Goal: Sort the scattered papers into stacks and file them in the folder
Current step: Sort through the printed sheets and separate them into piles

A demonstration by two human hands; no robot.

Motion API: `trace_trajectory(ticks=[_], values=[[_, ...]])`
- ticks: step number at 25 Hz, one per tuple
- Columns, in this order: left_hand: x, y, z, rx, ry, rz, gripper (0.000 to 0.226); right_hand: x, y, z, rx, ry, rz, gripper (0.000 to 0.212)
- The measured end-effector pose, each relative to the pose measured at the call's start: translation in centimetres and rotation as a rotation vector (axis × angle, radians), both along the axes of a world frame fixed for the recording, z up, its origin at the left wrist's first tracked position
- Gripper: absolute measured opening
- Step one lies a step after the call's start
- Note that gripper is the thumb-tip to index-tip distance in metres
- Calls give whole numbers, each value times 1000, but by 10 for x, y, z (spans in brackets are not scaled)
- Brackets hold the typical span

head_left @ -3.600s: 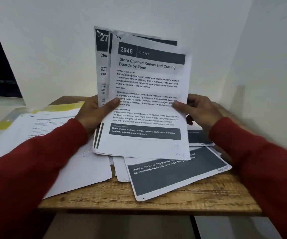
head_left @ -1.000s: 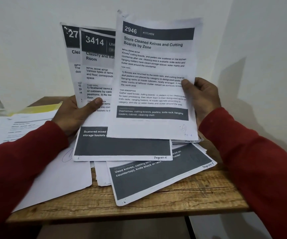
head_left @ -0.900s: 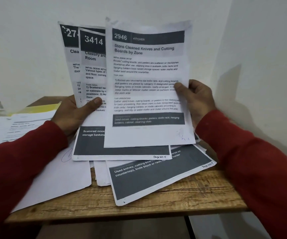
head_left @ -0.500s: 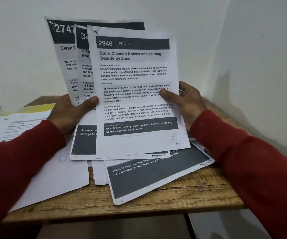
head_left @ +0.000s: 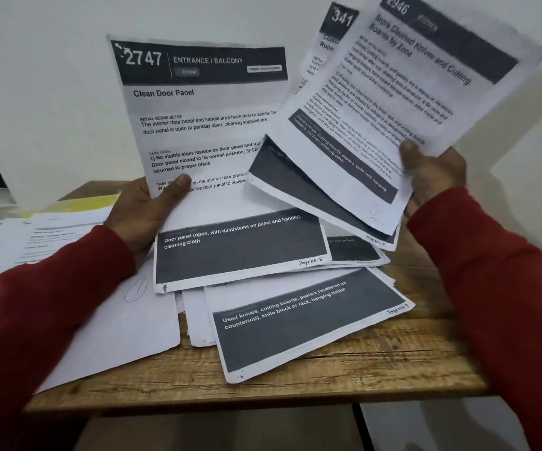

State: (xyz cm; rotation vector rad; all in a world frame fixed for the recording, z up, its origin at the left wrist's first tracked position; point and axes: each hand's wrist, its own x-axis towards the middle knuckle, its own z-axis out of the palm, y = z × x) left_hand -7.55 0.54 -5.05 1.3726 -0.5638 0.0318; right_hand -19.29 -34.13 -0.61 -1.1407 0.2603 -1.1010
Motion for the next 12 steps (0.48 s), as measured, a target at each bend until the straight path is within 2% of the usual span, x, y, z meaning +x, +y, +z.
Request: trace_trajectory(ticks=[2,7,12], values=[[0,1,0,4,3,5,31,2,2,0,0,-22,24,33],[2,3,0,12,-12,-37,60,1,7,2,16,-121,55,35],[2,4,0,18,-21,-55,61,3,6,1,9,-152,30,36]])
